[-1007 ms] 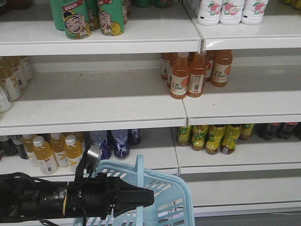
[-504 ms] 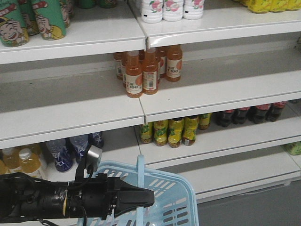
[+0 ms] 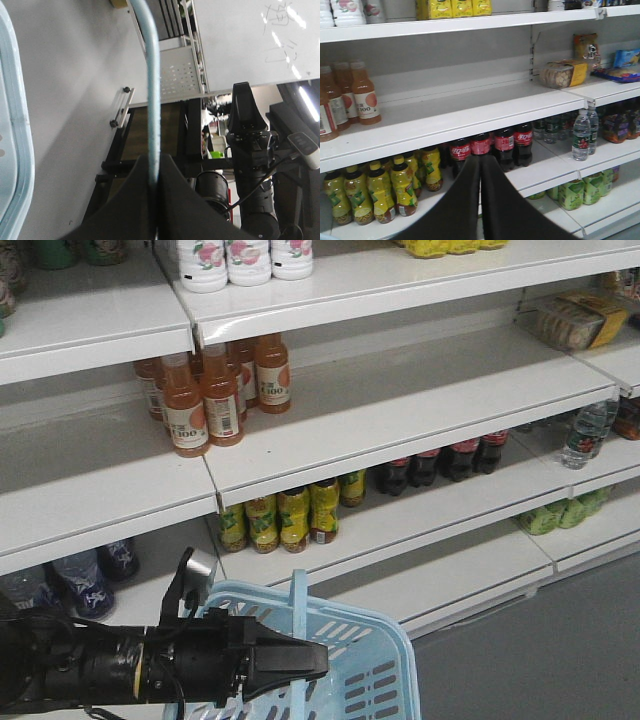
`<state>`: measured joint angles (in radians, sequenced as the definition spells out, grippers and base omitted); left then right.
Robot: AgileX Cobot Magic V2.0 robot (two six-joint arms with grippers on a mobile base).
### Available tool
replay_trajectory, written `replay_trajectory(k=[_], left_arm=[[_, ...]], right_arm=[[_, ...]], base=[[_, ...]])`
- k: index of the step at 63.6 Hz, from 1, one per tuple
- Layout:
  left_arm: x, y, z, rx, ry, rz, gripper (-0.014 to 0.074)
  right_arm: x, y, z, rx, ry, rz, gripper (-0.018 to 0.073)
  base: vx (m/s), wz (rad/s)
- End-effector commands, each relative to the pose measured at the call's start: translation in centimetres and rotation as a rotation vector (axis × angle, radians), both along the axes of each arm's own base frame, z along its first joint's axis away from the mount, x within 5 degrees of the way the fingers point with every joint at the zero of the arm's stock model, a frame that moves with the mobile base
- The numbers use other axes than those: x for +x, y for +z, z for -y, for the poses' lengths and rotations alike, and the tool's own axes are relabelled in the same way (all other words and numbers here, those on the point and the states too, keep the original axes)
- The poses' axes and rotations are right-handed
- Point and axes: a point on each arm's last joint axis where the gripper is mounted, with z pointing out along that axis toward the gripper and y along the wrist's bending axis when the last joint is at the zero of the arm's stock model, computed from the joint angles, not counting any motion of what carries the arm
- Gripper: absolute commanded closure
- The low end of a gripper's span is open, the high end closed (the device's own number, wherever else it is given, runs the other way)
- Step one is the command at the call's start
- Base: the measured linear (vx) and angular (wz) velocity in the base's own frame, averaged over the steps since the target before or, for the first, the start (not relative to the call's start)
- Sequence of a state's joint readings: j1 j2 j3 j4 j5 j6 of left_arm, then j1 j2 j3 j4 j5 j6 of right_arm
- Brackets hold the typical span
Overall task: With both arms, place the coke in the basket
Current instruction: 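Hold the basket with the left gripper while turning the base away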
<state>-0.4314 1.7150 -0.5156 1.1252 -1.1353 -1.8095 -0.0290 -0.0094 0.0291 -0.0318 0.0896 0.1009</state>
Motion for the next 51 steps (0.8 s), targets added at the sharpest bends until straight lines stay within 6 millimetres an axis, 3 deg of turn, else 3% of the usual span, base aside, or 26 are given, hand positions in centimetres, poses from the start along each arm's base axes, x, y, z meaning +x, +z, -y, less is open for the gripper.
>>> replay_trajectory(k=[1,51], left_arm=[[-0.67,3.51,0.34,-0.256,-0.073,0.072,0.0603],[-0.67,3.51,0.34,-0.256,-0.073,0.072,0.0603]], right_arm=[[-0.09,0.31,0.01,-0.008,-0.004,0.078,0.0568],[-0.09,0.31,0.01,-0.008,-0.004,0.078,0.0568]], base=[[0.01,-0.32],[0.03,-0.38]])
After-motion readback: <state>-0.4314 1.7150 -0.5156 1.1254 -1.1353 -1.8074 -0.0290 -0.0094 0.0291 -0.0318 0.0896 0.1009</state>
